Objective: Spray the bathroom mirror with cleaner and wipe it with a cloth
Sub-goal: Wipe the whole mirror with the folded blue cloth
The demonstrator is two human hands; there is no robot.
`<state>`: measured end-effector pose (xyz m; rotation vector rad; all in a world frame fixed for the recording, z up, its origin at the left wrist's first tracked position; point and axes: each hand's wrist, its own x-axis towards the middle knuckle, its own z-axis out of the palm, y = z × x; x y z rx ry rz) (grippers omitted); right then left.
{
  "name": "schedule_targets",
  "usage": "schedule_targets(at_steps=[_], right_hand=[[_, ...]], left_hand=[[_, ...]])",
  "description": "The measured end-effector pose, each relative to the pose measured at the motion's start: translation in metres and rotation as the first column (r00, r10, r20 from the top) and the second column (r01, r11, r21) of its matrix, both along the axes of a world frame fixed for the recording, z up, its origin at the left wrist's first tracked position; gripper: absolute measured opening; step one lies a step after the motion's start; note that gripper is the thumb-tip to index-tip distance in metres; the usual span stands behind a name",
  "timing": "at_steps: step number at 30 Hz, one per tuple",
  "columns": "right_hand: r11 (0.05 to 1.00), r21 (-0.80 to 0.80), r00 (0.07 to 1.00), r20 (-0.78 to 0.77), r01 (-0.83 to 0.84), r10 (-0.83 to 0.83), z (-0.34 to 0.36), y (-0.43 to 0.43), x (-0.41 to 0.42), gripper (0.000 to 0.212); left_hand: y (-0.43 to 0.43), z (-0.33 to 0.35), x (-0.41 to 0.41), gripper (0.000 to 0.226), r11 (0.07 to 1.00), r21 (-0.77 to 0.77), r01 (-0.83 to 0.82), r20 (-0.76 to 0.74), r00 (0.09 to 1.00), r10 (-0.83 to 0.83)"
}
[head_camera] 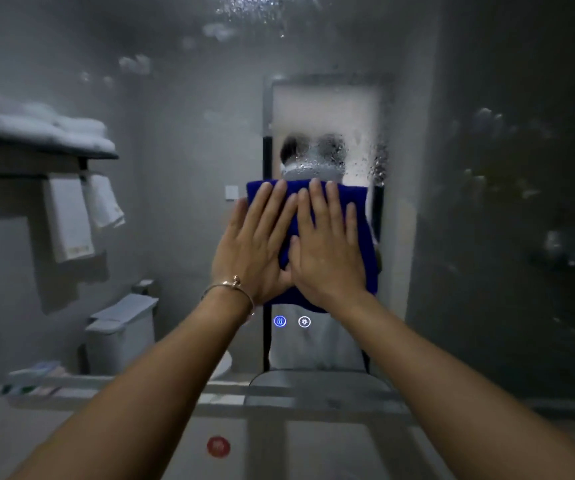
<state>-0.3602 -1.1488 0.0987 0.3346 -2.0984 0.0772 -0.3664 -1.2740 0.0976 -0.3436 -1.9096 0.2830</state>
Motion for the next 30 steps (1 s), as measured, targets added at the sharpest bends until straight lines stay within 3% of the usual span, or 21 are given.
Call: schedule_targets(at_steps=[6, 10, 15, 18, 20, 22, 30], right_hand=[[0.995, 0.100, 0.993, -0.118, -0.019, 0.031, -0.073, -0.047, -0.009, 0.063], [0.977, 0.212, 0.997, -0.062, -0.036, 0.050, -0.148, -0.068, -0.007, 0.064], [0.979, 0.206, 1.000, 0.028, 0.004, -0.010, -0.207, -0.093, -0.002, 0.081], [0.981, 0.195, 0.996, 0.086, 0.012, -0.029, -0.198, -0.098, 0.001, 0.083], [0.975, 0.219, 0.997, 0.077, -0.037, 0.021, -0.180, -0.097, 0.003, 0.073], [0.969, 0.231, 0.996, 0.043, -0.087, 0.080, -0.142, -0.101, 0.002, 0.063], [0.961, 0.268, 0.981, -0.161, -0.063, 0.110, 0.040, -0.079, -0.012, 0.063]], left_hand=[[-0.056, -0.085, -0.007, 0.083, 0.999, 0.042, -0.011, 0.068, 0.998, 0.008], [-0.078, -0.160, 0.005, 0.091, 0.999, 0.037, -0.028, 0.139, 0.990, 0.023], [-0.101, -0.216, 0.016, 0.072, 0.998, 0.061, -0.011, 0.205, 0.979, -0.002], [-0.109, -0.202, 0.016, 0.094, 0.999, 0.030, 0.027, 0.251, 0.967, -0.034], [-0.112, -0.187, 0.015, 0.100, 0.997, 0.050, 0.066, 0.258, 0.963, -0.076], [-0.115, -0.159, 0.012, 0.096, 0.990, 0.118, 0.078, 0.222, 0.970, -0.103], [-0.074, 0.018, 0.005, 0.077, 0.961, 0.271, -0.054, 0.139, 0.990, 0.016]])
